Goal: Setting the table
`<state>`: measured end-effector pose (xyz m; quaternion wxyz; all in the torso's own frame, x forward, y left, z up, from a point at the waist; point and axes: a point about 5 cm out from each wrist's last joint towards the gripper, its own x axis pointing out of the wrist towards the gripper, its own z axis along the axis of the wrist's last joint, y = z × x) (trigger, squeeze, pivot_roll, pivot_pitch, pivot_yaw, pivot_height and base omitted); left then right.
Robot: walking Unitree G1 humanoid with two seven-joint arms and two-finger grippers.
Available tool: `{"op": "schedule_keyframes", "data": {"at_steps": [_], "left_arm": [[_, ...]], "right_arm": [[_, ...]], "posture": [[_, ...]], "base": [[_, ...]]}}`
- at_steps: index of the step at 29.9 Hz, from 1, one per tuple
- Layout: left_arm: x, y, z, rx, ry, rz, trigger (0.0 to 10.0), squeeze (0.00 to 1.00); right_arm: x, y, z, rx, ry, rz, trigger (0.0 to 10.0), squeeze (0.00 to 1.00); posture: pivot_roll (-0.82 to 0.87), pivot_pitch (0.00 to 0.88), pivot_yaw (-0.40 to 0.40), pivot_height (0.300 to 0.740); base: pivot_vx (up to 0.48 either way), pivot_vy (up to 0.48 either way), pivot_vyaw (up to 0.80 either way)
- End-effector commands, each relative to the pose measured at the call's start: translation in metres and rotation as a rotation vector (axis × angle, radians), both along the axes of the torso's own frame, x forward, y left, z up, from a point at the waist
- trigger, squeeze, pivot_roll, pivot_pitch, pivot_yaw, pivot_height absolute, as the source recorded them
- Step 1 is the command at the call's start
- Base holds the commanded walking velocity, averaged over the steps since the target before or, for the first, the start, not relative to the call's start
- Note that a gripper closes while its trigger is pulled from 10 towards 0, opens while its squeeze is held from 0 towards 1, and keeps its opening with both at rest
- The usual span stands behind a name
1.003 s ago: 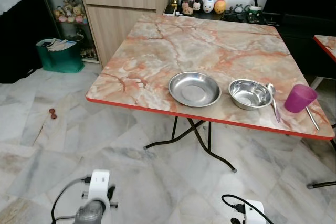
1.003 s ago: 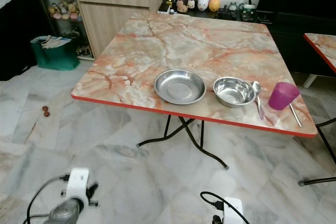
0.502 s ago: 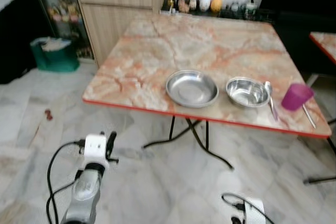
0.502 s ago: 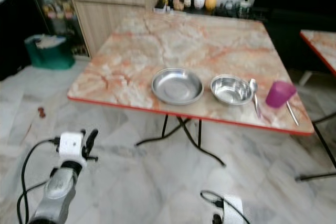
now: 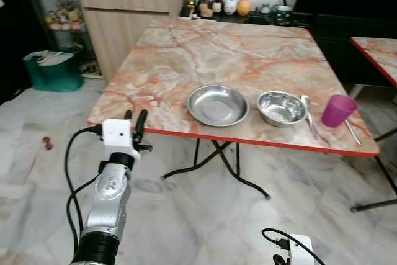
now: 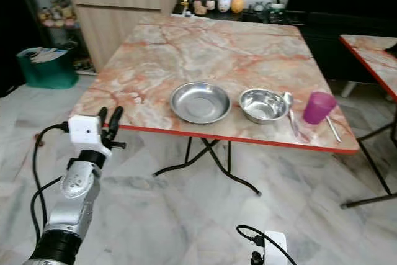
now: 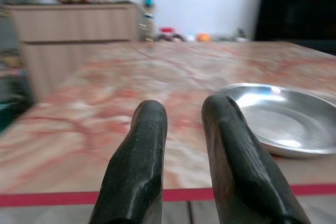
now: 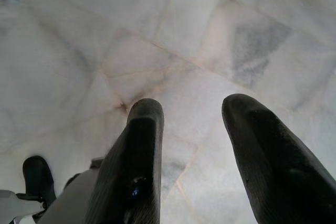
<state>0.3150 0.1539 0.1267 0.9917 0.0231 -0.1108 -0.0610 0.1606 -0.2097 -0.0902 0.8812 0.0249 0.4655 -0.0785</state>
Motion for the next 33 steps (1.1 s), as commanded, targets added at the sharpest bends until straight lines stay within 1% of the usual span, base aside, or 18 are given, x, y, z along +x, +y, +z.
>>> {"op": "schedule_keyframes", "data": {"at_steps": [1, 5, 10, 11, 13, 16, 21, 23, 33], "left_arm": [[-0.001, -0.003, 0.003, -0.003, -0.005, -0.017, 10.0, 0.0], [-0.001, -0.01, 0.006, -0.016, 0.006, -0.042, 10.0, 0.0], [-0.001, -0.013, 0.007, -0.016, 0.005, -0.064, 10.0, 0.0], [-0.001, -0.014, 0.007, -0.011, 0.007, -0.066, 10.0, 0.0], [0.002, -0.014, 0.007, 0.044, 0.023, -0.057, 10.0, 0.0], [0.004, -0.015, 0.01, 0.007, 0.035, -0.06, 10.0, 0.0], [0.005, -0.017, 0.014, -0.015, 0.026, -0.073, 10.0, 0.0], [0.005, -0.018, 0.017, -0.008, 0.014, -0.079, 10.0, 0.0], [0.007, -0.023, 0.02, -0.005, 0.018, -0.093, 10.0, 0.0]], "right_arm": [[0.0, -0.001, 0.0, -0.005, 0.003, 0.0, 10.0, 0.0], [-0.001, -0.001, 0.0, -0.008, 0.007, 0.01, 10.0, 0.0], [-0.001, -0.001, 0.0, -0.007, 0.008, 0.013, 10.0, 0.0], [-0.001, -0.001, 0.0, -0.006, 0.008, 0.014, 10.0, 0.0], [-0.001, -0.001, 0.0, -0.007, 0.009, 0.016, 10.0, 0.0], [0.0, -0.001, 0.0, -0.009, 0.008, 0.015, 10.0, 0.0], [0.0, -0.001, 0.0, -0.011, 0.007, 0.015, 10.0, 0.0], [0.001, -0.001, 0.001, -0.007, -0.002, 0.011, 10.0, 0.0], [0.003, 0.0, 0.002, -0.003, -0.012, 0.006, 10.0, 0.0]], "posture": [[0.06, 0.0, -0.066, 0.724], [0.07, 0.0, -0.068, 0.724], [0.07, 0.0, -0.066, 0.724], [0.07, 0.0, -0.066, 0.724], [0.07, 0.0, -0.065, 0.724], [0.07, 0.0, -0.064, 0.724], [0.07, 0.0, -0.064, 0.724], [0.07, 0.0, -0.065, 0.724], [0.07, 0.0, -0.064, 0.724]], "base": [[0.0, 0.0, -0.62], [0.0, 0.0, -0.61], [0.0, 0.0, -0.62], [0.0, 0.0, -0.61], [0.0, 0.0, -0.6], [0.0, 0.0, -0.6], [0.0, 0.0, -0.6], [0.341, 0.0, -0.42], [0.345, 0.0, 0.0]]}}
